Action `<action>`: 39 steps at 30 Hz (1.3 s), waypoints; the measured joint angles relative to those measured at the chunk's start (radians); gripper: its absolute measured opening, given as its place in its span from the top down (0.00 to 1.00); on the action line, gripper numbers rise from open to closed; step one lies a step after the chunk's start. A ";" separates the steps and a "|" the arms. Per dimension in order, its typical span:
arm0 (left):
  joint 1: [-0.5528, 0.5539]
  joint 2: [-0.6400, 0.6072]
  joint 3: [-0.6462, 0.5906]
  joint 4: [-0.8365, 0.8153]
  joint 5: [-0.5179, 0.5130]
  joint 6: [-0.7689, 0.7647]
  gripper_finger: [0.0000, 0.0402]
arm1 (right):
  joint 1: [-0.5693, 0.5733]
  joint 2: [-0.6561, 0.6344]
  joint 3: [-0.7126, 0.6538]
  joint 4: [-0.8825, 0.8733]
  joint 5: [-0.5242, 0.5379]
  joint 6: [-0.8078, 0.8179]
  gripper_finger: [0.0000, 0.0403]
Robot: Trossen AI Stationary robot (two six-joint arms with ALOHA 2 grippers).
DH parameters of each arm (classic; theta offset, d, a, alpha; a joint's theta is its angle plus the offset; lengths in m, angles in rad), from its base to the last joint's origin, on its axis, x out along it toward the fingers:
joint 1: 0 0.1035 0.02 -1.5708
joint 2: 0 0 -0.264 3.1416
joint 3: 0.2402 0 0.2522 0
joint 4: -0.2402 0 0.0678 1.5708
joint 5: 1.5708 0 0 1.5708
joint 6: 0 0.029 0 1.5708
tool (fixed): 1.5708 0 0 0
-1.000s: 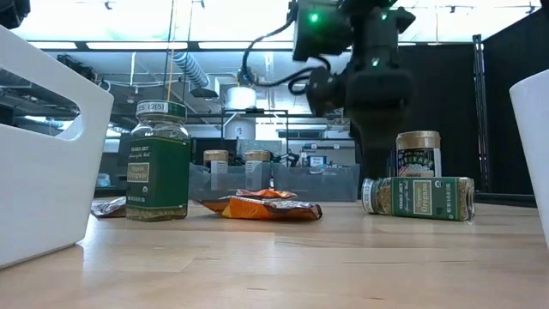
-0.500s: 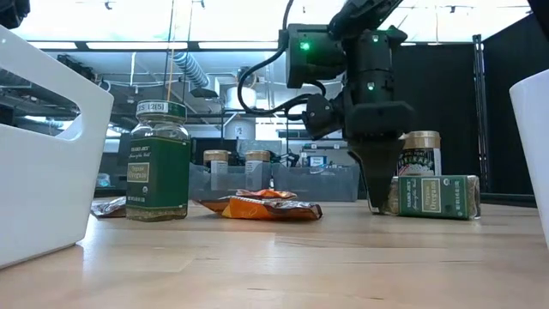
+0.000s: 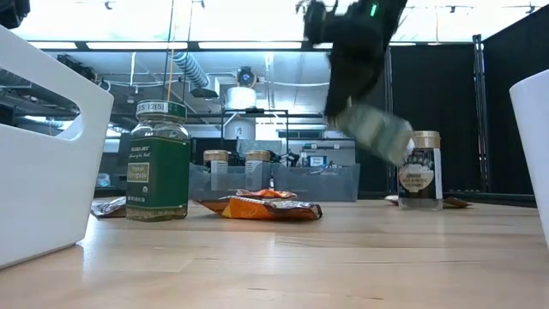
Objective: Sort spices by type
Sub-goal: Put the top green seasoning bottle into the bottom right white bin
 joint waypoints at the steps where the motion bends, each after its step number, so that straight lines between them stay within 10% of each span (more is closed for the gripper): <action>1: 0.000 0.000 0.000 0.000 0.000 0.000 0.33 | 0.018 -0.030 0.000 0.008 0.038 0.013 0.49; 12: 0.000 0.000 0.000 0.000 0.000 -0.001 0.33 | 0.410 -0.249 0.000 -0.007 0.479 0.320 0.49; 22: 0.000 0.000 0.000 0.000 0.000 -0.001 0.33 | 0.761 -0.118 0.000 -0.045 0.871 0.751 0.49; 39: 0.000 0.000 0.000 -0.001 -0.001 -0.001 0.33 | 0.894 0.082 0.000 -0.147 0.874 1.204 0.49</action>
